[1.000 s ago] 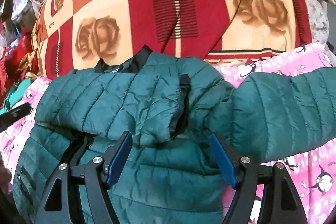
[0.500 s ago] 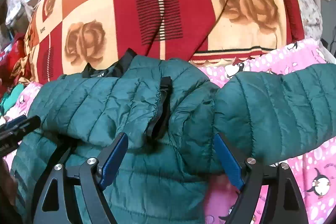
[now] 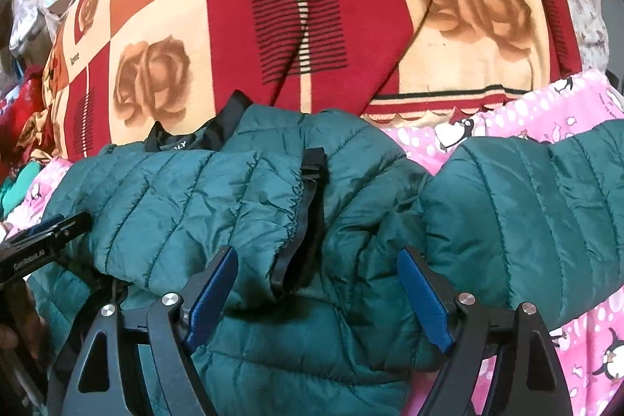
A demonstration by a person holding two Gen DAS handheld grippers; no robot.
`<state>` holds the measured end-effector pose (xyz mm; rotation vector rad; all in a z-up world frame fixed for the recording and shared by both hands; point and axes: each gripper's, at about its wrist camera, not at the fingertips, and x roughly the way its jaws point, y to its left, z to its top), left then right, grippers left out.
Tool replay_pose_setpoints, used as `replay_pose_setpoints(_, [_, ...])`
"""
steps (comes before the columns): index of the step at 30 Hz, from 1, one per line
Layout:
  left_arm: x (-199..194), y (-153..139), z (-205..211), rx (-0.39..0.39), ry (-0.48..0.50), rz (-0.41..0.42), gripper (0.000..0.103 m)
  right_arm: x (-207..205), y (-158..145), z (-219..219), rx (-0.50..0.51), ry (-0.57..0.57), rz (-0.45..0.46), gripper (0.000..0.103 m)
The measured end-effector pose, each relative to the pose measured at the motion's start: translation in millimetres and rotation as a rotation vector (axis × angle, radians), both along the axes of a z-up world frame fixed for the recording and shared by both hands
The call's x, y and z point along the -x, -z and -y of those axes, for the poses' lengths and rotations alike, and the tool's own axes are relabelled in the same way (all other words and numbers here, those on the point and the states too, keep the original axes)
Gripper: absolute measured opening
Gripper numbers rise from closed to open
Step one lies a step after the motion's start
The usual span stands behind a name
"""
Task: Fold large clothes
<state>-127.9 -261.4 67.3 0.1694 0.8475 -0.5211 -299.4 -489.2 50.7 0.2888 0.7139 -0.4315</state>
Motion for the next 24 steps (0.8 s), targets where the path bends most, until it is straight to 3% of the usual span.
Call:
replay_pose_setpoints(6, [0,4,0,-0.008,-0.005,0.009,0.081,2,-1,-2,0.014,-0.005,0.010,0.082])
replay_pose_setpoints(12, [-1,6,1,-0.018,-0.002,0.008,0.081,-6,9,-3,0.026,0.001,-0.052,0.082])
replay_pose_setpoints(16, [0,2,0,-0.035,-0.004,0.017,0.081,-1,1,-6,0.041,-0.002,-0.026,0.082])
replay_pose_setpoints(21, [3,-12,-9,-0.043,-0.046,0.086,0.081,3,-6,-9,0.057,-0.010,0.002,0.082])
replay_pose_setpoints(24, [-1,-4,-8,-0.068,-0.050,0.069,0.081,1,-1,-9,0.051,-0.013,-0.015,0.082])
